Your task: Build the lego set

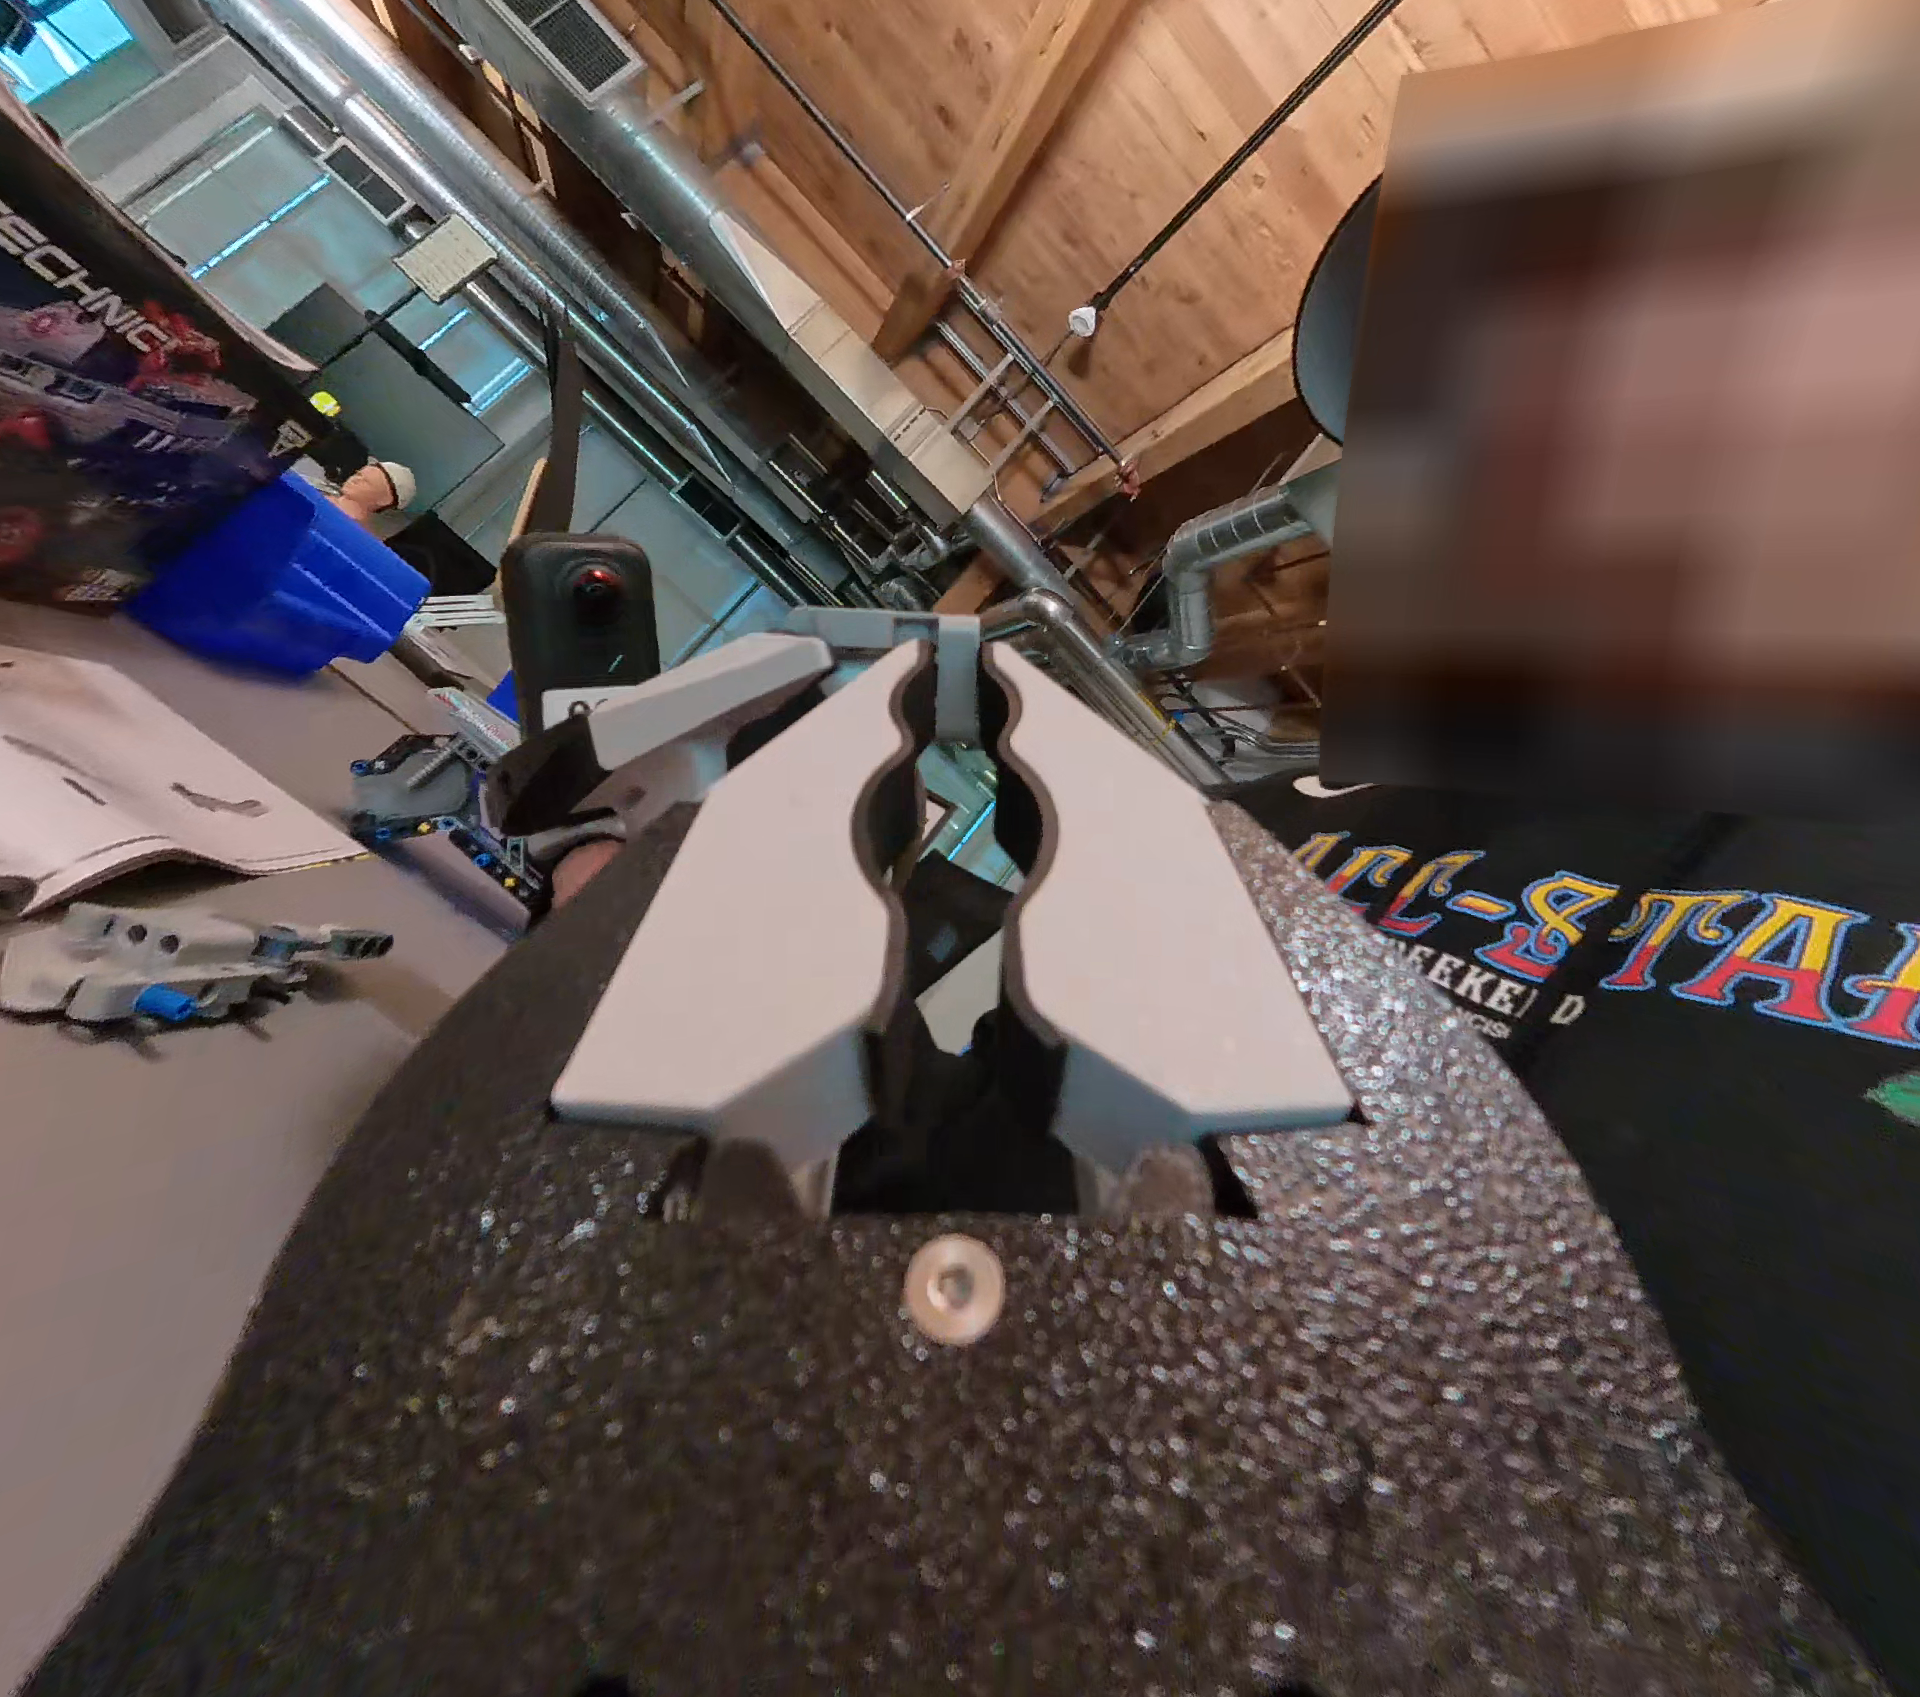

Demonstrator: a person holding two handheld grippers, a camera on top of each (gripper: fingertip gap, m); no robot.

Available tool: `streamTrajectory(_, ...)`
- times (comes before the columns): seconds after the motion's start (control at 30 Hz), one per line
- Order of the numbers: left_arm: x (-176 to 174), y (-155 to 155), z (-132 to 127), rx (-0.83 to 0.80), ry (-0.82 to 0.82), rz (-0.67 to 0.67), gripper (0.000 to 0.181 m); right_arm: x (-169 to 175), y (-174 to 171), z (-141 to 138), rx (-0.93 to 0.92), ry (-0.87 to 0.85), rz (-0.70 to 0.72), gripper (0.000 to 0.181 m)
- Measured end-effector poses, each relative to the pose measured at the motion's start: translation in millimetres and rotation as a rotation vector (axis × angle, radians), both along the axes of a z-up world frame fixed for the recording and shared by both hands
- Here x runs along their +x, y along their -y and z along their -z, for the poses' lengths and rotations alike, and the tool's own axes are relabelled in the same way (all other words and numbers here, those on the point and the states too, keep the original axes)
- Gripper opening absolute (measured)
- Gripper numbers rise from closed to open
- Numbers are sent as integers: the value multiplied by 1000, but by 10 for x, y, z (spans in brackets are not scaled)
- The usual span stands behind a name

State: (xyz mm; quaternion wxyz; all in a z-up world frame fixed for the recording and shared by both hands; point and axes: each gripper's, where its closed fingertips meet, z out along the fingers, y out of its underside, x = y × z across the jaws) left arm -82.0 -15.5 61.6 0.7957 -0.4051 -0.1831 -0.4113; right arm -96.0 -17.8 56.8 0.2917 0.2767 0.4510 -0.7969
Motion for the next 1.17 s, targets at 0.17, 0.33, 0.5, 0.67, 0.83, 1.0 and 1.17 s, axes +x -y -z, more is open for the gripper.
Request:
streamTrajectory(0.17,-122,-42,195,-206,-99,-131,9,-51,-74,99,75,-2,82,12)
streamTrajectory(0.33,-148,-45,715,-809,-784,-383,28,-83,-204,635,487,80,89,5)
streamTrajectory(0.5,-66,-60,1040,-1070,-1334,-302,31,70,-196,971,739,92,-106,6)
streamTrajectory(0.67,-45,-74,1333,-1151,-1454,-204,14,56,-114,1081,820,91,-212,5)
streamTrajectory(0.83,-57,-48,1449,-1223,-1287,-198,6,-5,-56,1173,850,99,-181,6)
streamTrajectory(1.0,-118,-34,1542,-1270,-840,-188,6,-157,-214,1235,1027,-97,18,34)
streamTrajectory(1.17,-113,-111,1587,-1242,-617,-120,6,-40,-316,1252,1144,-343,143,31)
